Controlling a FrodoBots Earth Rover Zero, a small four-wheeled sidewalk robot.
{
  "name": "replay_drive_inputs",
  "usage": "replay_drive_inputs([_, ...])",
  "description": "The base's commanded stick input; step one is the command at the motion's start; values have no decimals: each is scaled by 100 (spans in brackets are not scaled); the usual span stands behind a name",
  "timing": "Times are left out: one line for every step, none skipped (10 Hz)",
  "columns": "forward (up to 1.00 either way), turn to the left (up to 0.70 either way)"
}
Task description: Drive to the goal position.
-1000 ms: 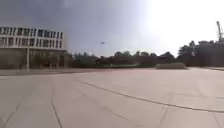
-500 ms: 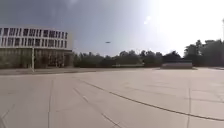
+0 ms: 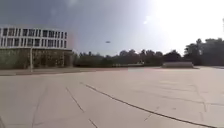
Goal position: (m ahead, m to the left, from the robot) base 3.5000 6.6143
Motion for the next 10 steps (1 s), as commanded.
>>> replay_drive_inputs([70,0])
replay_drive_inputs([70,0])
replay_drive_inputs([70,1])
replay_drive_inputs([70,4])
replay_drive_inputs([70,35])
replay_drive_inputs([70,35])
replay_drive_inputs([70,35])
replay_drive_inputs([70,35])
replay_drive_inputs([70,35])
replay_drive_inputs([70,19])
